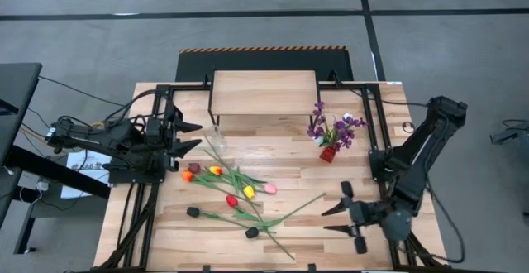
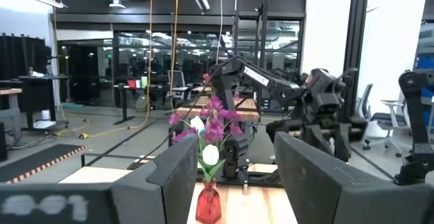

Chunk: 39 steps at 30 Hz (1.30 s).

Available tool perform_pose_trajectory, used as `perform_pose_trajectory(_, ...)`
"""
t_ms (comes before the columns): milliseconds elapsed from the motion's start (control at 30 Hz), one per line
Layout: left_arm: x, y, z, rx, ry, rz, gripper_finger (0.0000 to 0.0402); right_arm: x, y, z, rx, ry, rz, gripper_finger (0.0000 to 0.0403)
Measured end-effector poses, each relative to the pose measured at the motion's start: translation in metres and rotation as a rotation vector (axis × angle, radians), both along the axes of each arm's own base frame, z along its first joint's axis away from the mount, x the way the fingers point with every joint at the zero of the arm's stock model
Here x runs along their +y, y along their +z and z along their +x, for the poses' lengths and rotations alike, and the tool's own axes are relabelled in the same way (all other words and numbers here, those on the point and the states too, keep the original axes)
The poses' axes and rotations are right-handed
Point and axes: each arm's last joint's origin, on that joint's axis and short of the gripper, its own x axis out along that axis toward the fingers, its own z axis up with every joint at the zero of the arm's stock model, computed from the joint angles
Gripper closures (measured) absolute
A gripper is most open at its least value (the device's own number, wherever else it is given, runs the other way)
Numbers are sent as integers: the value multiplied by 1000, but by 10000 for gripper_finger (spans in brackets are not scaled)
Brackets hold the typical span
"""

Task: Pick and place flowers into a vace then onto a shelf
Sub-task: Put the pink flower into the red vase

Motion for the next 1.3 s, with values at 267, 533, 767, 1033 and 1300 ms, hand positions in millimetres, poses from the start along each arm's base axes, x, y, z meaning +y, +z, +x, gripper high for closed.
perform_pose_trajectory(267,2,5,-8,-40,-8,-35,216,3,-30,44,2,-104,-44,265)
perform_pose_trajectory(533,2,6,-11,-51,-25,-72,216,-22,-51,97,69,-158,-66,262)
perform_pose_trajectory(767,2,4,-10,-35,-33,-94,216,-43,-56,147,107,-150,-160,264)
perform_pose_trajectory(1033,2,5,-11,-50,-39,-127,216,-44,-62,177,121,-168,-190,268)
perform_pose_trajectory(1300,2,6,-11,-61,-40,-142,216,-33,-77,191,187,-145,-231,267)
